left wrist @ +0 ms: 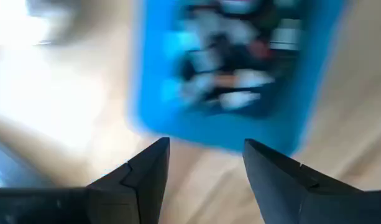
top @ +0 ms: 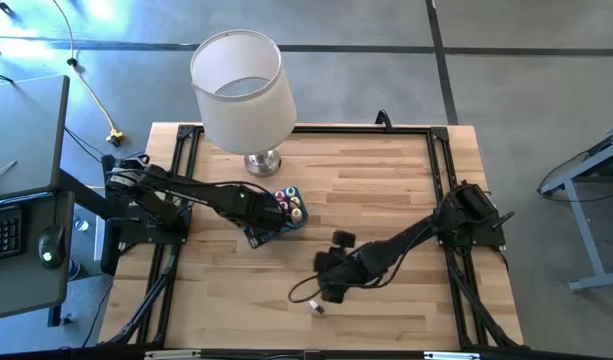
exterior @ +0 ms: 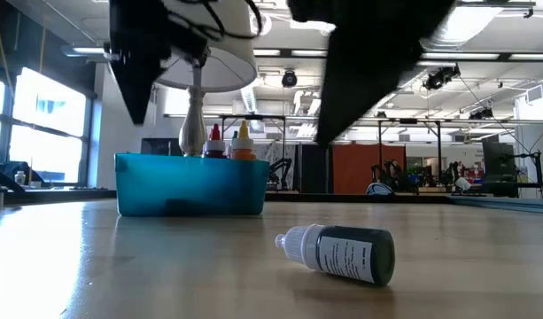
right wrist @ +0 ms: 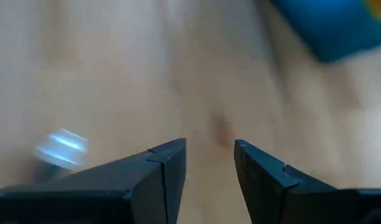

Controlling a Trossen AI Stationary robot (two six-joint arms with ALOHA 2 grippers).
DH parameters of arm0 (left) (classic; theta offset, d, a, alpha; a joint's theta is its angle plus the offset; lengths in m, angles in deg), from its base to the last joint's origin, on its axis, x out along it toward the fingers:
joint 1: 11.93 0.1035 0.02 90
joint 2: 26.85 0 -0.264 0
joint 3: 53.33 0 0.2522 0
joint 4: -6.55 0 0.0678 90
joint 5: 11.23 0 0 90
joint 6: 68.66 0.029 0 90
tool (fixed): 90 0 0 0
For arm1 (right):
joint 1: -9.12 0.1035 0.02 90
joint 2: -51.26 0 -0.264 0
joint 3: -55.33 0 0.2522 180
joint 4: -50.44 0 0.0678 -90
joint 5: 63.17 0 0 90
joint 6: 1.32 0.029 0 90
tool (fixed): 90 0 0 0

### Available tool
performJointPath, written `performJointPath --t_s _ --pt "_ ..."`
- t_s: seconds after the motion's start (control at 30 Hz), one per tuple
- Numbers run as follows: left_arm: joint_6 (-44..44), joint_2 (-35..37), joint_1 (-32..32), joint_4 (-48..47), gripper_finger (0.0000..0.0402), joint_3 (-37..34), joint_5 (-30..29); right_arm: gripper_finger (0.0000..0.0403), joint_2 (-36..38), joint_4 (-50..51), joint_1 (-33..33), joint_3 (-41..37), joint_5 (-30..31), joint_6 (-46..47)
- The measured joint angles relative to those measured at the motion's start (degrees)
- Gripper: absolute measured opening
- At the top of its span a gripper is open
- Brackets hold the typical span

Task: Pick & Place food coloring
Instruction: Put the small black food coloring bottle into the blue bin

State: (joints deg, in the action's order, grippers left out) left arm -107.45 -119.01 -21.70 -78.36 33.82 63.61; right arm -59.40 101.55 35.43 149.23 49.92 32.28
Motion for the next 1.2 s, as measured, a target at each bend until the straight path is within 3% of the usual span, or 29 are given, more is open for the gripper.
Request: performJointPath --t_s 0.17,0.27,0.37,0.5,0.9,1.2 --pt "-9.4 1.3 -4.6 -18.9 0.0200 10.0 -14.3 0.0126 0.0 -14.3 0.4 1.1 -13.8 -0.1" --pt "-8.2 5.0 -8.0 -16.9 0.0200 11.6 -17.8 0.0115 -0.1 -21.4 2.4 1.2 -18.6 0.8" --pt "-7.2 9.0 -10.4 -16.7 0.0200 12.3 -19.7 0.0099 -0.1 -22.0 4.1 2.9 -17.5 3.7" --pt "-10.5 12.4 -12.9 -18.7 0.0200 12.1 -24.2 0.0081 -0.2 -20.5 6.6 3.5 -9.4 3.9" --pt "-18.6 14.7 -18.9 -18.0 0.0200 9.5 -23.0 0.0116 -1.6 -18.7 9.1 3.4 -7.8 13.8" --pt "-22.2 14.3 -23.4 -11.3 0.0200 4.6 -19.7 0.0113 -1.6 -18.4 8.9 3.4 -10.1 3.2"
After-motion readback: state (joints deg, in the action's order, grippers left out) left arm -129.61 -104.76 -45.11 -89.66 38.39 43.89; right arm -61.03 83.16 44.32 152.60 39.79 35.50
